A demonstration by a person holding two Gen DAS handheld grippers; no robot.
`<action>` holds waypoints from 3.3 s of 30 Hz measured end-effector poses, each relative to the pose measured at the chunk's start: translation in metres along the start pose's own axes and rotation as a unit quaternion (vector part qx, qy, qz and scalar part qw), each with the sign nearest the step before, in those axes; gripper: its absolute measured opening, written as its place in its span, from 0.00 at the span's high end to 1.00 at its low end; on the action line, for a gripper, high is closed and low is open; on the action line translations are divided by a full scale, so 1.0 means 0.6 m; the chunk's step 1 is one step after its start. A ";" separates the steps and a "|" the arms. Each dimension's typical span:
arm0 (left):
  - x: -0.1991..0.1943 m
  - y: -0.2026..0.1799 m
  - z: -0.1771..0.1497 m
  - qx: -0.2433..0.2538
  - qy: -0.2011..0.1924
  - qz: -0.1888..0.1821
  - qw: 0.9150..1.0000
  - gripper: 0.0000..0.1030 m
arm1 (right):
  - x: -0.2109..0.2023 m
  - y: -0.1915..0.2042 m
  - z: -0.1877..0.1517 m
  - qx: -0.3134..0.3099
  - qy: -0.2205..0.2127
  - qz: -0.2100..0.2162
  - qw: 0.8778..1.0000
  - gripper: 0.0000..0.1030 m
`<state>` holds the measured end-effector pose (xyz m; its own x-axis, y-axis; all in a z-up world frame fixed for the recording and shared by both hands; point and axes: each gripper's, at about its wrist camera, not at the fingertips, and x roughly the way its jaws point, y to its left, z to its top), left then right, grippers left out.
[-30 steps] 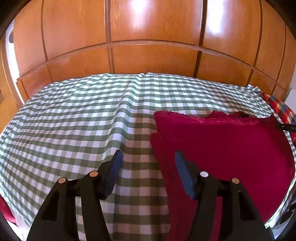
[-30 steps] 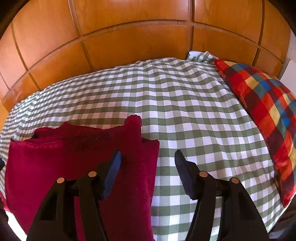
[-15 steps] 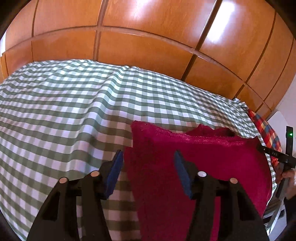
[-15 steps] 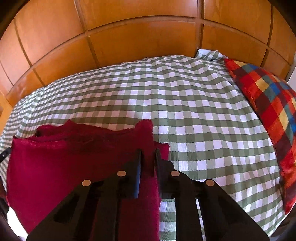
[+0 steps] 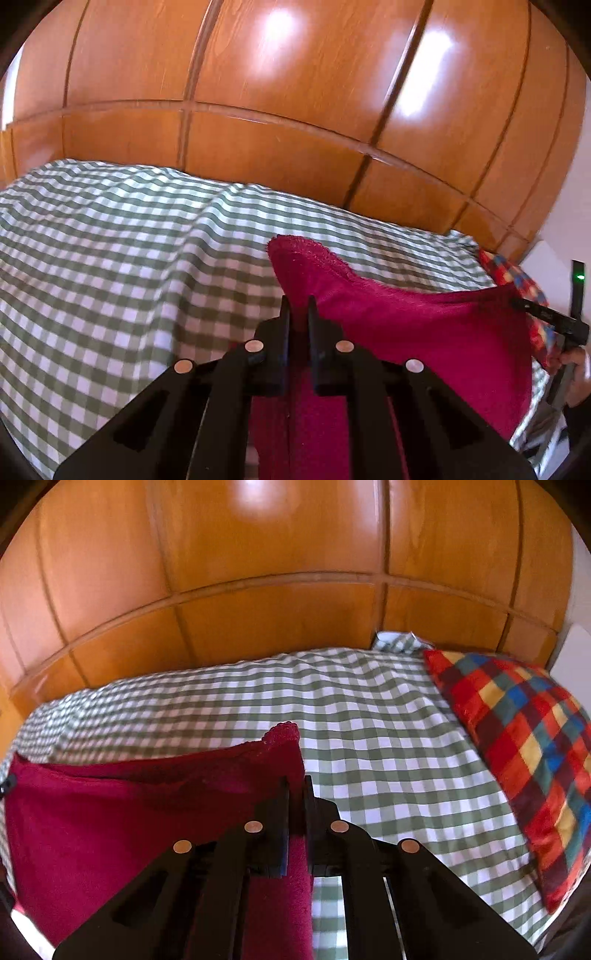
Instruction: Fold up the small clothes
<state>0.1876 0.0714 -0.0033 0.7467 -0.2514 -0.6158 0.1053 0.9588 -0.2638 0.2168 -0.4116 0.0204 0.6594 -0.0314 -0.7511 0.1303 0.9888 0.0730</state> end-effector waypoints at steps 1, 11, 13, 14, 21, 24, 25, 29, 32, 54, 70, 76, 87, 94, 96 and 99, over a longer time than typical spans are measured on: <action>0.012 0.003 0.003 -0.005 0.005 0.007 1.000 0.93 | 0.013 0.002 0.001 0.002 0.006 -0.006 1.000 0.95; 0.092 0.010 -0.023 -0.006 0.076 0.090 0.993 0.79 | 0.091 0.015 -0.023 -0.013 0.067 -0.036 0.997 0.81; 0.067 0.009 -0.020 -0.005 0.052 0.094 0.994 0.75 | 0.061 0.031 -0.014 -0.042 0.034 -0.041 0.998 0.49; 0.048 0.007 -0.021 -0.006 0.035 0.096 0.995 0.72 | 0.044 0.042 -0.008 -0.053 0.017 -0.028 0.998 0.45; -0.036 -0.049 -0.066 0.033 -0.007 0.043 0.998 0.63 | 0.042 0.168 0.012 -0.134 0.026 0.091 0.987 0.45; -0.049 -0.082 -0.103 0.062 0.003 0.017 0.998 0.60 | 0.083 0.231 0.006 -0.168 0.065 0.109 0.978 0.50; -0.050 -0.090 -0.113 0.071 0.007 0.014 0.997 0.59 | 0.101 0.250 0.000 -0.183 0.081 0.108 0.974 0.58; -0.046 -0.104 -0.150 0.085 0.029 0.009 0.996 0.56 | 0.135 0.299 -0.032 -0.245 0.115 0.075 0.960 0.98; -0.050 -0.100 -0.159 0.075 0.030 0.009 0.997 0.55 | 0.112 0.309 -0.032 -0.258 0.084 0.061 0.961 1.00; -0.082 -0.070 -0.160 0.043 0.014 0.084 0.995 0.51 | 0.077 0.236 -0.027 -0.108 0.040 0.079 0.990 0.43; -0.073 -0.053 -0.233 0.030 0.070 0.110 0.991 0.40 | -0.031 0.193 -0.220 -0.092 0.018 0.123 0.988 0.39; -0.104 -0.078 -0.220 0.055 0.037 0.131 0.989 0.41 | -0.029 0.208 -0.222 -0.090 0.009 0.105 0.990 0.35; -0.140 -0.090 -0.203 0.067 0.011 0.129 0.989 0.41 | -0.075 0.128 -0.183 -0.016 0.014 0.113 0.993 0.28; -0.119 -0.095 -0.204 0.067 0.025 0.117 0.991 0.41 | -0.083 -0.036 -0.182 0.105 0.037 0.118 0.987 0.24; -0.111 -0.097 -0.203 0.065 0.030 0.109 0.991 0.41 | -0.075 -0.074 -0.195 0.140 0.050 0.137 0.979 0.23; -0.098 -0.102 -0.203 0.061 0.038 0.096 0.993 0.41 | -0.050 -0.120 -0.223 0.195 0.074 0.175 0.962 0.22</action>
<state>0.0571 0.0116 -0.0413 0.7090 -0.0664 -0.7020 0.0481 0.9978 -0.0458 0.0882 -0.4626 -0.0501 0.6049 0.3431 -0.7186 0.2055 0.8046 0.5572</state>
